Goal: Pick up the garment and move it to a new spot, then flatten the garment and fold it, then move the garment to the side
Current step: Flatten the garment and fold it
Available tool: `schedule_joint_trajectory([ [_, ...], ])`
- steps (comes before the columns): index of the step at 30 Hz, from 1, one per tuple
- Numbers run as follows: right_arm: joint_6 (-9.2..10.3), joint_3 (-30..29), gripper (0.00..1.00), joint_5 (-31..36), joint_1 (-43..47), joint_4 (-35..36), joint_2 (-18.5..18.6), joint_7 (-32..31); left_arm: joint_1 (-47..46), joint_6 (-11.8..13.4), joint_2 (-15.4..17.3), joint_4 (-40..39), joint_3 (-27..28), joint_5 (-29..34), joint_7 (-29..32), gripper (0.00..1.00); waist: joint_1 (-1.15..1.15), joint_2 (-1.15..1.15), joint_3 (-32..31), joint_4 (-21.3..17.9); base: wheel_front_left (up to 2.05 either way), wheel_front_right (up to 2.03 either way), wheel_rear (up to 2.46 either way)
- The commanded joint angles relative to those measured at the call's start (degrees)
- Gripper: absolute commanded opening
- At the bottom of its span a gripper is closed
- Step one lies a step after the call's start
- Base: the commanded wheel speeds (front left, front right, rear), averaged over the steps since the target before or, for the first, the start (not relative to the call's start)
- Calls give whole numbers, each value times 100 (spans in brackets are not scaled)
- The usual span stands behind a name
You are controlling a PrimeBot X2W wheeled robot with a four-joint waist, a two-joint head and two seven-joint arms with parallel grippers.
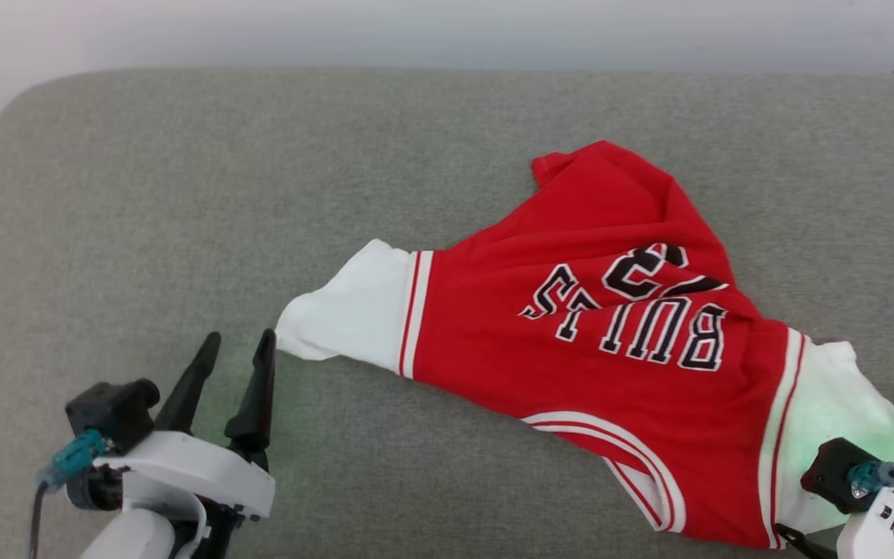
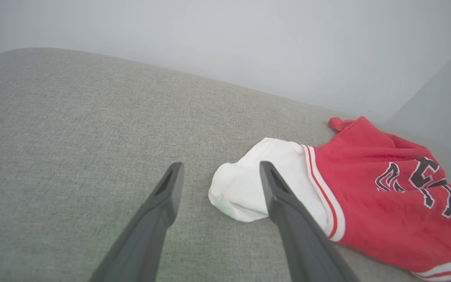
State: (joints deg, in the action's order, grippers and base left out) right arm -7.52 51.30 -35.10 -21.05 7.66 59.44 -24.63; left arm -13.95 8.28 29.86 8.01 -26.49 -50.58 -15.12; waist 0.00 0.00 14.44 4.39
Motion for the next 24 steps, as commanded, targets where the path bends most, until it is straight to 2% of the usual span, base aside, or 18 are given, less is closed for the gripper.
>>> schedule_joint_trajectory([
  [1, 6, 236, 100, 100, -169, -160, -11, 53, 76, -85, -83, -45, 103, 158, 0, 100, 0, 0, 150, 145, 0, 0, 0],
  [6, 27, 773, 100, 275, -489, -801, -261, 301, 130, -256, -209, -39, 246, 438, 0, 100, 0, 0, 242, 212, 0, 0, 0],
  [7, 43, 839, 60, 322, -558, -949, -321, 363, 114, -296, -207, -23, 238, 477, 0, 100, 0, 0, 249, 213, 0, 0, 0],
  [9, 54, 955, 0, 317, -679, -1180, -457, 496, 41, -385, -144, 6, 191, 558, 0, 100, 0, 0, 258, 201, 0, 0, 0],
  [12, 54, 1001, 0, 237, -844, -1419, -603, 672, -113, -538, 59, -29, 116, 683, 107, 100, 0, 0, 264, 142, 0, 0, 0],
  [15, 54, 921, 0, 204, -980, -1578, -598, 825, -320, -777, 448, -105, -102, 913, 487, 100, 0, 0, 264, 61, 0, 0, 0],
  [18, 55, 863, 0, 195, -1173, -1625, -577, 940, -622, -1199, 948, -218, -488, 1142, 1233, 100, 0, 0, 270, -39, 0, 0, 0],
  [20, 61, 850, 0, 182, -1261, -1637, -571, 976, -849, -1413, 1195, -335, -742, 1083, 1804, 100, 0, 0, 279, -101, 0, 0, 0],
  [24, 62, 925, 0, 152, -1435, -1664, -611, 1020, -1429, -1577, 1620, -626, -1299, 838, 2765, 100, 0, 0, 338, -235, 0, 0, 0],
])
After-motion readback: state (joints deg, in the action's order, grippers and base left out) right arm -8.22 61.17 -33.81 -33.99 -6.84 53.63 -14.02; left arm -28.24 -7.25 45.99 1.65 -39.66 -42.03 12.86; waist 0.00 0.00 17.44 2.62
